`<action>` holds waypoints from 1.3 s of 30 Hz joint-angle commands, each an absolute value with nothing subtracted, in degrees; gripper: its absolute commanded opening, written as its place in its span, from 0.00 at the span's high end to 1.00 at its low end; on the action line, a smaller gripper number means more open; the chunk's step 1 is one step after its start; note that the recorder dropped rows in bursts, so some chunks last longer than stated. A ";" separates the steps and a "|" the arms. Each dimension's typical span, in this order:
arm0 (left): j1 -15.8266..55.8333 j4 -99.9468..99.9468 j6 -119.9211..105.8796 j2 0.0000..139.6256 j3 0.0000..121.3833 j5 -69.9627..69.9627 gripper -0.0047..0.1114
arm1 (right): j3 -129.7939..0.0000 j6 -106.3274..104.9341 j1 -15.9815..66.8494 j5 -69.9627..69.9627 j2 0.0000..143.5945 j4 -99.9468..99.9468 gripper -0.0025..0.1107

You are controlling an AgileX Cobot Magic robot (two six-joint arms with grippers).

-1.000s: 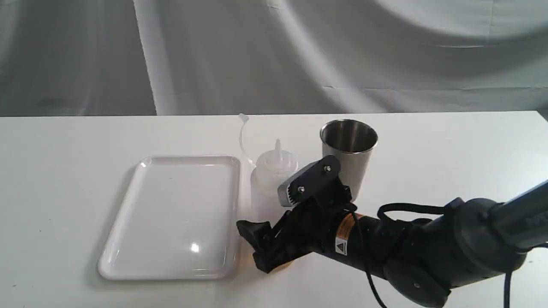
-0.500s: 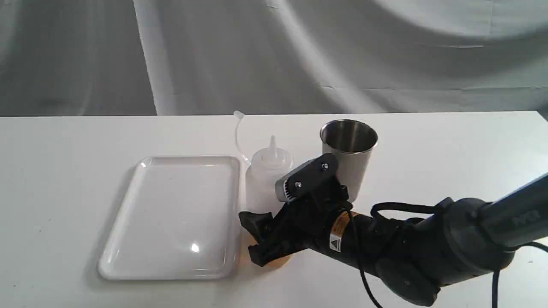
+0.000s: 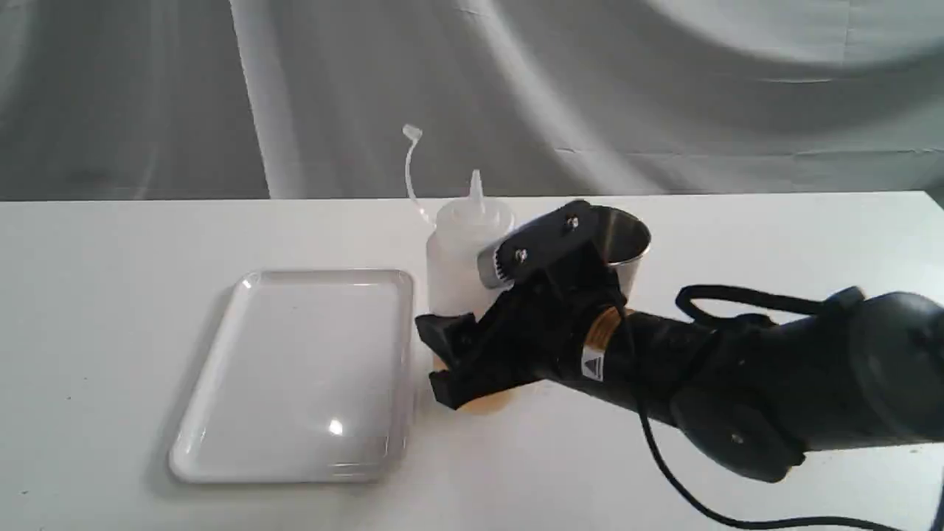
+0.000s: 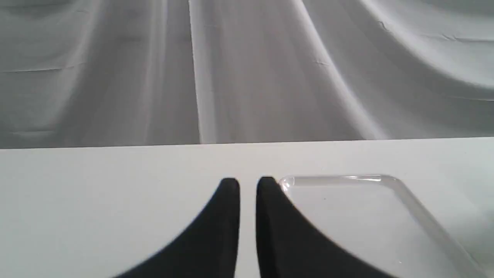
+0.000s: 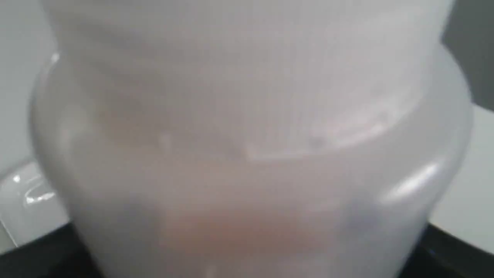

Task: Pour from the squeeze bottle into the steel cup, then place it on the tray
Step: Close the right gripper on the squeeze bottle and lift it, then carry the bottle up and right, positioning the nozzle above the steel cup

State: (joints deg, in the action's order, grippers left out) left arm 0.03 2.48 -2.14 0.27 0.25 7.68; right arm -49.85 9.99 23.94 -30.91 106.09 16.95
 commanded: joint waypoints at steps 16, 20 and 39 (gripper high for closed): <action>0.00 2.63 -1.85 0.00 0.00 7.59 0.89 | -50.14 6.09 18.93 -13.46 83.56 14.63 0.58; 0.00 2.63 -2.06 0.00 0.00 7.59 0.89 | -50.14 5.97 15.35 -9.71 80.71 16.05 0.58; 0.00 2.63 -1.90 0.00 0.00 7.59 0.89 | -57.07 5.38 4.57 9.13 84.26 28.19 0.58</action>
